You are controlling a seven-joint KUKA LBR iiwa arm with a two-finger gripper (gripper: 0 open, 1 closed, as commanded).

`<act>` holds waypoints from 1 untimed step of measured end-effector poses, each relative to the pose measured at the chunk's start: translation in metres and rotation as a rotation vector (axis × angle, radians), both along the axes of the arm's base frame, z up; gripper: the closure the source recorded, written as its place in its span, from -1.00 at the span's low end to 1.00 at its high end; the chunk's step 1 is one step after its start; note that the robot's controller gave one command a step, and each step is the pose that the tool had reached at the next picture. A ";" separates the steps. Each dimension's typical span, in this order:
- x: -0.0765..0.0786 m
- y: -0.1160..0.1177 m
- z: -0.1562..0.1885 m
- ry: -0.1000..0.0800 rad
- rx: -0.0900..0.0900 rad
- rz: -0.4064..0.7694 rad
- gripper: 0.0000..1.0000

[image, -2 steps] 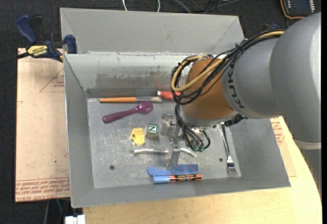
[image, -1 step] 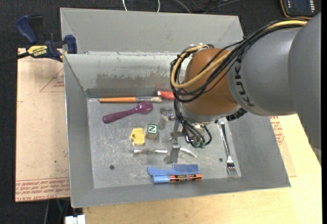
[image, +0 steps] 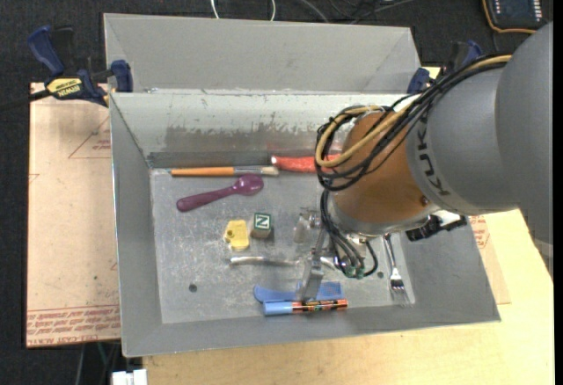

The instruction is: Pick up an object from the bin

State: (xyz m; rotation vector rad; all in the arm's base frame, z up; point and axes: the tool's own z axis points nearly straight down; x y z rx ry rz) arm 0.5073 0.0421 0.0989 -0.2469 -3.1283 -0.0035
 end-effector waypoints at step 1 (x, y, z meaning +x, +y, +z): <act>0.009 0.005 -0.029 -0.021 -0.001 0.065 -1.00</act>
Offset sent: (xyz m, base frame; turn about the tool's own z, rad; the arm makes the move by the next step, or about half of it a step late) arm 0.0250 0.0300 -0.0289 0.0719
